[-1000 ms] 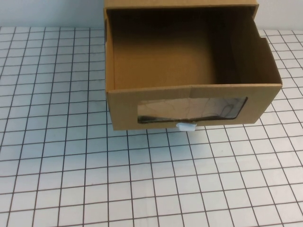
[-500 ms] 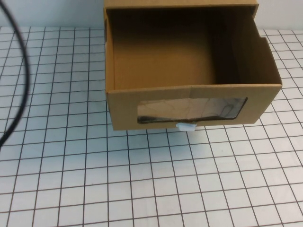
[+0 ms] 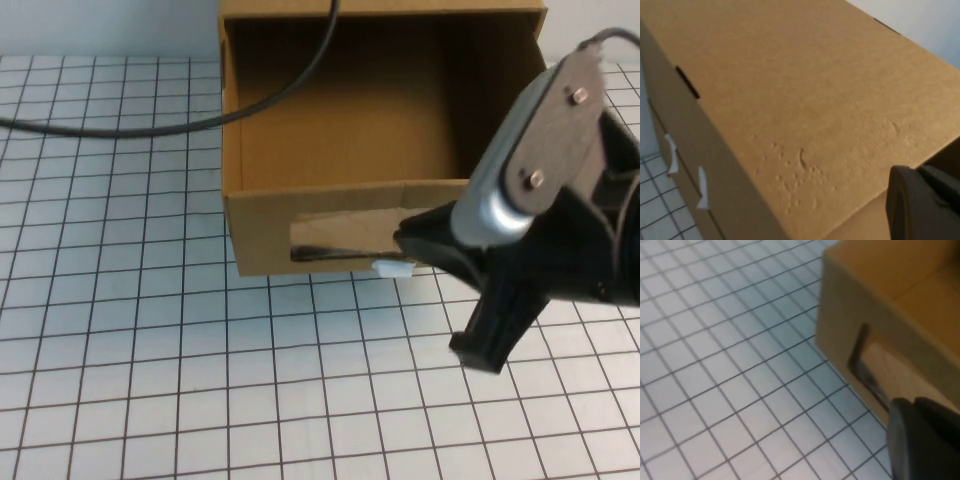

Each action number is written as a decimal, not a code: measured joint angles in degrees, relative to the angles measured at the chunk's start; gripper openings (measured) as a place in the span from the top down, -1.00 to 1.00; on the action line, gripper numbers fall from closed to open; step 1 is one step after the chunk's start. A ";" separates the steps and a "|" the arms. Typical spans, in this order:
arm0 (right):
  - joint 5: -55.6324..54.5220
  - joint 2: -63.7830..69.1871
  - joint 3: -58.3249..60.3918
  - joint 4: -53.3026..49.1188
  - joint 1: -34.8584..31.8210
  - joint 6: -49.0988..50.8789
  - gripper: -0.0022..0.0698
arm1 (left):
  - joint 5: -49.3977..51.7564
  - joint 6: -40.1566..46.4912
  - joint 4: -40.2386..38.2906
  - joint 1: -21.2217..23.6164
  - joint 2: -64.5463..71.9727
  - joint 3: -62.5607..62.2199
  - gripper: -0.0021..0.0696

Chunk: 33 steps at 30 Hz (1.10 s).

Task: Close the shoe box
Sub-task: Press the shoe box with left arm, then close the shoe box with your right arm

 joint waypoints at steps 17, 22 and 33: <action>3.38 15.52 0.00 8.33 1.76 -31.28 0.97 | 18.12 4.83 -14.31 0.00 32.20 -35.81 0.96; 2.15 20.48 -2.35 8.33 -1.04 -31.49 0.97 | 18.10 4.61 -14.66 0.00 32.54 -36.08 0.96; 2.92 35.39 -21.24 11.85 -12.61 -32.34 0.97 | 18.86 4.39 -17.16 0.00 32.67 -36.32 0.96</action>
